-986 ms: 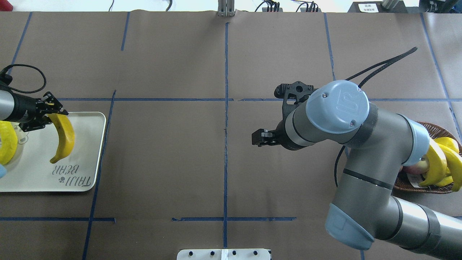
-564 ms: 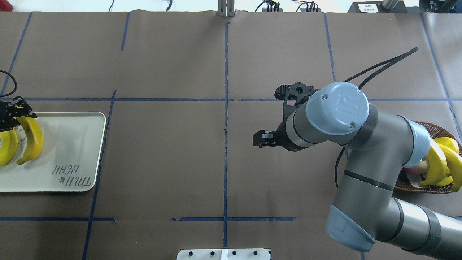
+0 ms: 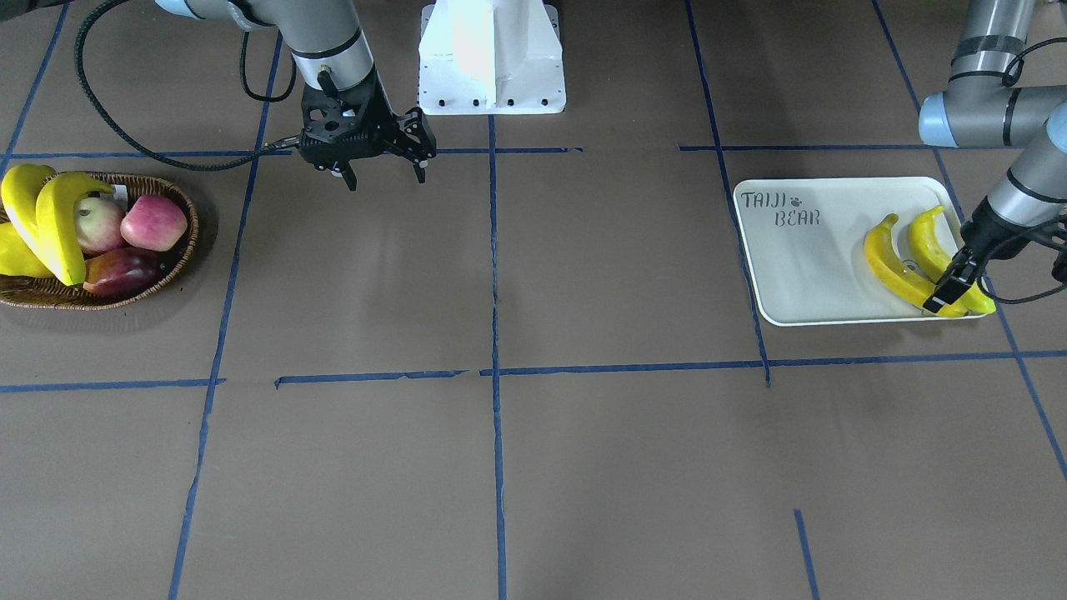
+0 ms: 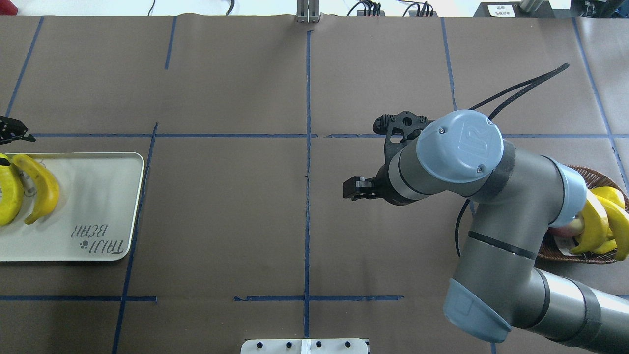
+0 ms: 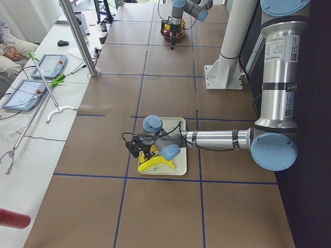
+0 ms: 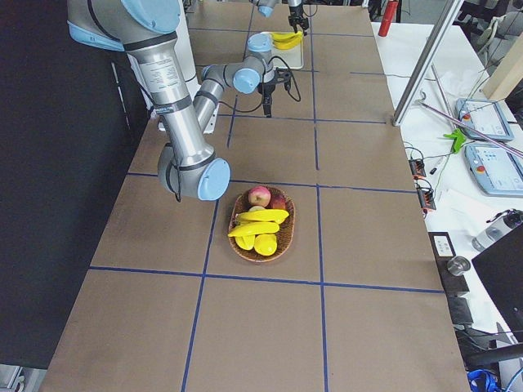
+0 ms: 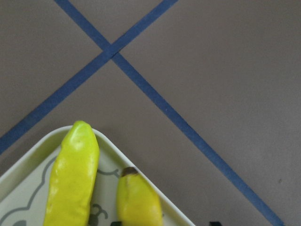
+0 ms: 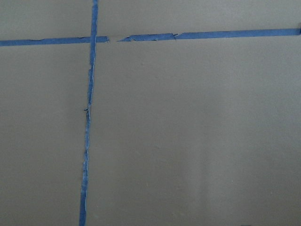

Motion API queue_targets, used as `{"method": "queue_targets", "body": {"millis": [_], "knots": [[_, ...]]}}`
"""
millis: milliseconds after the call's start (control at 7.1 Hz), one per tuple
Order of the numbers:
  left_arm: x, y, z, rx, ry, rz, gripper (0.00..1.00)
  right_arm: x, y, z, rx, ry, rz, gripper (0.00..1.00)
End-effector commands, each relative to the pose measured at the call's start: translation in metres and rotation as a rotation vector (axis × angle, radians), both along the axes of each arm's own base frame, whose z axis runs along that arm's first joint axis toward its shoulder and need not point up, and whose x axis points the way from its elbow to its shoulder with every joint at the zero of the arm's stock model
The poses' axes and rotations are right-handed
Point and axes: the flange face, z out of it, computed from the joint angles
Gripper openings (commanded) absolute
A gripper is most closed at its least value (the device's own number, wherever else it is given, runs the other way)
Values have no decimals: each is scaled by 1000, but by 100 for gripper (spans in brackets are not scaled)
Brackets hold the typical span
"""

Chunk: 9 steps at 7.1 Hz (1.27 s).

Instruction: Transfer all bananas from basket to plate

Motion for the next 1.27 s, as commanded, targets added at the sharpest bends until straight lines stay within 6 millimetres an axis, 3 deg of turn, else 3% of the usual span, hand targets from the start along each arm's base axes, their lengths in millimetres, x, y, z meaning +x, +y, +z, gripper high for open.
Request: {"method": "queue_targets", "body": {"millis": [0,141,282,423,564,705,986,1127], "knots": [[-24,-6,-35,3,126,43,100,19,2,13,16,13,-12,100],[-19,-4,-70,56,174,79,100,33,5,29,61,39,-53,100],[-8,-16,-121,163,209,104,100,57,7,48,97,66,-85,100],[22,-10,-167,229,249,164,100,86,3,76,112,103,-126,100],[43,-1,-177,239,261,205,100,125,1,110,146,152,-180,100],[61,7,-174,234,261,240,100,158,6,134,178,197,-211,100],[77,14,-178,235,272,274,100,200,22,177,222,198,-216,100],[80,16,-179,235,273,282,100,220,37,209,252,154,-208,100]]}}
